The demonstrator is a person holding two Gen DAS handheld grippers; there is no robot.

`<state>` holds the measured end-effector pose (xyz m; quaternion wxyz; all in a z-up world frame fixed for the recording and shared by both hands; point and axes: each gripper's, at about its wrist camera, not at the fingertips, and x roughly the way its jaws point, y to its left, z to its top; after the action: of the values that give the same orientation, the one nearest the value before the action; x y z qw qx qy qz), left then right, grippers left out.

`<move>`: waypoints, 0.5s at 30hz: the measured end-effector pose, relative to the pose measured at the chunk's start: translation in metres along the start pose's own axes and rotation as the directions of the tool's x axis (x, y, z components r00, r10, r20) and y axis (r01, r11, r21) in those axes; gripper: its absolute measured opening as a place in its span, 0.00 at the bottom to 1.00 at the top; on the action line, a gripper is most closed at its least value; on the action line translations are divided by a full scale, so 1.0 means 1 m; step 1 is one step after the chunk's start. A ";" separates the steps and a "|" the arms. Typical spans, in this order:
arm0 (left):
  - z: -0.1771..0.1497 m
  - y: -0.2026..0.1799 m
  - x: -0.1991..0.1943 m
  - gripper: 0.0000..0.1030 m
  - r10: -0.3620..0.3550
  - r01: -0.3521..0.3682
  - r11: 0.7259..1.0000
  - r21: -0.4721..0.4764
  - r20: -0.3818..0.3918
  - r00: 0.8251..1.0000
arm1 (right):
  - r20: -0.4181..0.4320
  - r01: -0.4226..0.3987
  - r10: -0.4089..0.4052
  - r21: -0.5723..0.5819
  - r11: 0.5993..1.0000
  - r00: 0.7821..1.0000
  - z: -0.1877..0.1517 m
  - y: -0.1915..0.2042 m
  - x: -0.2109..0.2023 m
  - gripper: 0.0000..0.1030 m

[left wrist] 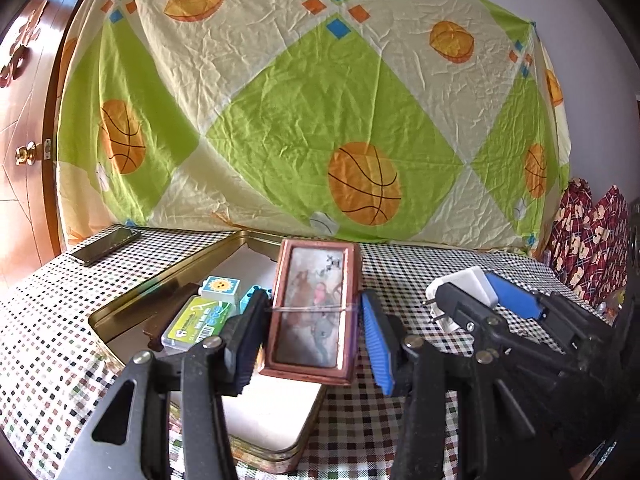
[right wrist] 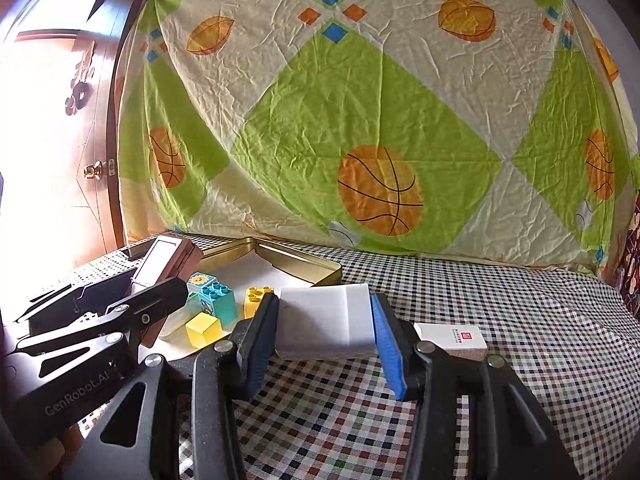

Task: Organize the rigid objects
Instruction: 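Carry the picture frame with the left tool toward the tin while the right carries the eraser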

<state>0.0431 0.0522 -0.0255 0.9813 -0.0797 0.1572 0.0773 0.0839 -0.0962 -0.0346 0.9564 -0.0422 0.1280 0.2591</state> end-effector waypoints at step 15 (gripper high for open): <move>0.001 0.021 -0.001 0.45 0.028 -0.029 0.999 -0.016 -0.010 1.000 | -0.008 -0.029 0.029 -0.032 0.999 1.000 0.003 0.021 0.007 0.48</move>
<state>0.0392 0.0726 -0.0269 0.9787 -0.0859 0.1623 0.0922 0.0801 -0.0741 -0.0337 0.9512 -0.0566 0.1278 0.2750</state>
